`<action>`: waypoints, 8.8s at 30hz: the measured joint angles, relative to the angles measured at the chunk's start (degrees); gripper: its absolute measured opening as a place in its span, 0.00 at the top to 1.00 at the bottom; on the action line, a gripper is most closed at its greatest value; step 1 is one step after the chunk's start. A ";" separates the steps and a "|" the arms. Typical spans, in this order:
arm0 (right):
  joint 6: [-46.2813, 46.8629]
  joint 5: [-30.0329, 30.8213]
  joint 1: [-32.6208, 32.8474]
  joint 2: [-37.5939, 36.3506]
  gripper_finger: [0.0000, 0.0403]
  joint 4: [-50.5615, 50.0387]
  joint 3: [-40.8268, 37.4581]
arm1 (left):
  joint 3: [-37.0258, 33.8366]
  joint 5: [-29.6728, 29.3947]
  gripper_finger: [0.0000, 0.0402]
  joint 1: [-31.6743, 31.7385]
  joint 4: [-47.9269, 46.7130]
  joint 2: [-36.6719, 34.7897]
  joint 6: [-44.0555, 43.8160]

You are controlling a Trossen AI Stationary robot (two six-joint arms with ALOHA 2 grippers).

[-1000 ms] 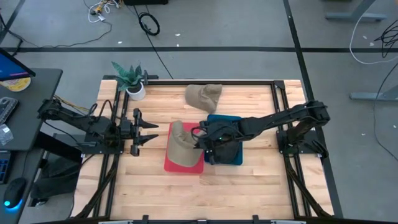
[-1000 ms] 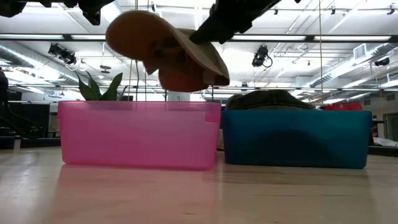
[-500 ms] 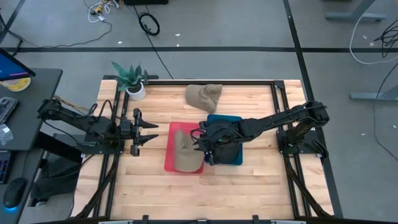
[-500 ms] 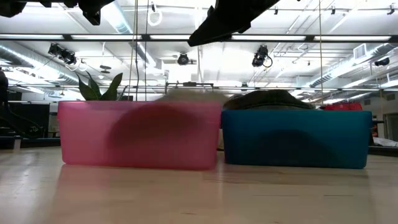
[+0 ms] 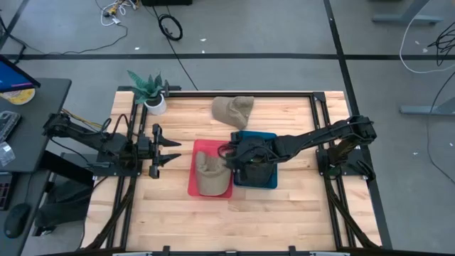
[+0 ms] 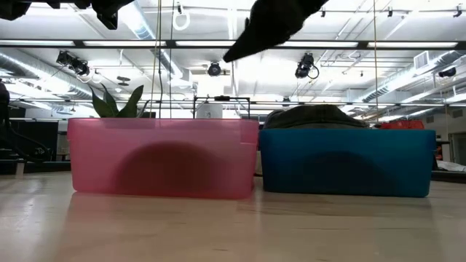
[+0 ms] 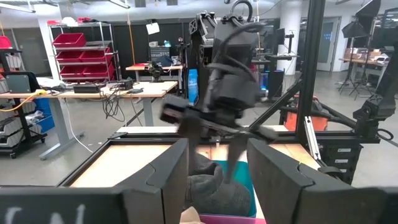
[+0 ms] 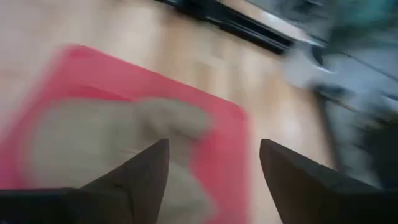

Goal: Pick & Place hat
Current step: Put the brown cap into the red bin, then return to Home Position

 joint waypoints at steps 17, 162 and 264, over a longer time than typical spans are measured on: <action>20.36 12.44 -15.89 -0.02 0.45 0.66 0.00 | 0.00 0.00 0.58 -0.01 -0.02 0.00 -0.05; 11.64 -12.04 -2.07 -36.39 0.28 21.53 -28.23 | 0.00 0.20 0.58 -0.02 -1.07 0.00 0.56; 7.53 -9.36 5.17 -96.17 0.28 28.28 -71.69 | -23.26 22.47 0.58 4.11 -10.67 -29.99 -0.97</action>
